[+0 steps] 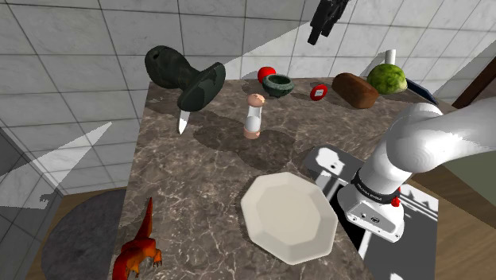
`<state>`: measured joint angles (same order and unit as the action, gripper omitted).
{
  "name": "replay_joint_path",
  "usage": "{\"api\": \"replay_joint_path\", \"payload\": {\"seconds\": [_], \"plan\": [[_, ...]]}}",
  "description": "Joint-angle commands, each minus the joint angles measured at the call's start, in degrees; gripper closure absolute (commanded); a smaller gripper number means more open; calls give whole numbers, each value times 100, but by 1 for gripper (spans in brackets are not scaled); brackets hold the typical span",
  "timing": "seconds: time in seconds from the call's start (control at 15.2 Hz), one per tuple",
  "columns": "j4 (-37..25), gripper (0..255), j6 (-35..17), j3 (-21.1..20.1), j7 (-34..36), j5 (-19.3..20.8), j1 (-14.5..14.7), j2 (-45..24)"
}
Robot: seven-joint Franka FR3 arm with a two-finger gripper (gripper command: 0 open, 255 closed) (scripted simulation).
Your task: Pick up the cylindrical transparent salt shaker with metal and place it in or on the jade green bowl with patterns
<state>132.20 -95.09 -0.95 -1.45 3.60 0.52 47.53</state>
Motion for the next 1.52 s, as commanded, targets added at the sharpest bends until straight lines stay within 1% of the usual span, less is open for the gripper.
{"api": "replay_joint_path", "payload": {"seconds": [0.0,0.4,0.73,1.06,1.25,1.45], "plan": [[0,0,0,0,0,0,0,0],[965,0,-1357,-186,126,25,92,-231],[1551,0,-2561,-361,267,94,136,-719],[1909,0,-3819,-572,481,259,110,-1495],[2000,0,-4575,-737,674,447,27,-2088],[2043,0,-4823,-763,727,519,-22,-2288]]}}
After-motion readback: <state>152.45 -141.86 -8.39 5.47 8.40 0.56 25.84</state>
